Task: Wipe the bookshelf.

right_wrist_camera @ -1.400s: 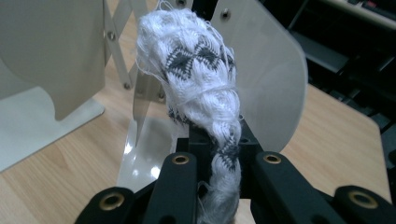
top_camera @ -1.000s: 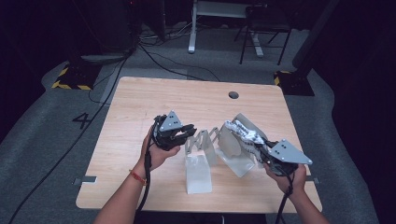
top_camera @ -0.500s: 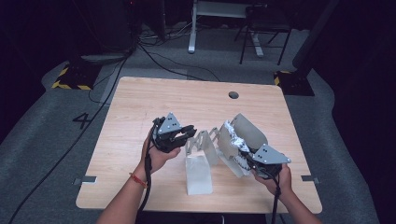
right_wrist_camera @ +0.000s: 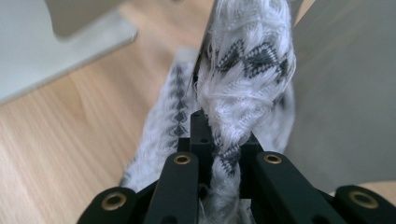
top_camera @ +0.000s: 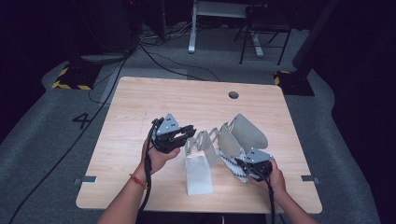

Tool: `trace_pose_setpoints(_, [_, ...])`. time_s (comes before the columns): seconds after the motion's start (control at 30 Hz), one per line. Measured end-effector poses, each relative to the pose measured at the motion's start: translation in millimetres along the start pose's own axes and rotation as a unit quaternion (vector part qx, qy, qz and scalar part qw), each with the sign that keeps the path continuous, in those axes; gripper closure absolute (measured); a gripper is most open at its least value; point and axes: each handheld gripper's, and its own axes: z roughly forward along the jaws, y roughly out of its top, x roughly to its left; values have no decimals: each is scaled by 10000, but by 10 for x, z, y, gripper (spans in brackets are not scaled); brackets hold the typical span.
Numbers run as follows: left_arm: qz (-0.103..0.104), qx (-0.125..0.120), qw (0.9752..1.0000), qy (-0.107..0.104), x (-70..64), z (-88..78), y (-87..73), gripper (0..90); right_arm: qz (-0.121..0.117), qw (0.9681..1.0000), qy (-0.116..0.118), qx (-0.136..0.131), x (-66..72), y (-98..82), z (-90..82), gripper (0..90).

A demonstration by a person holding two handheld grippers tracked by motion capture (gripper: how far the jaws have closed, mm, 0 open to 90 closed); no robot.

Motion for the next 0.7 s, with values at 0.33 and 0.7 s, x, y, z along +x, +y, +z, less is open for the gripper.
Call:
trace_pose_setpoints(0.33, [-125,-85,9999,-61,10,3,-19,781,-378,9981,-487,-49,17,-2,0,835])
trace_pose_setpoints(0.7, [-242,-128,9994,-196,38,5,-32,775,-146,9992,-244,-275,6,4,67,831])
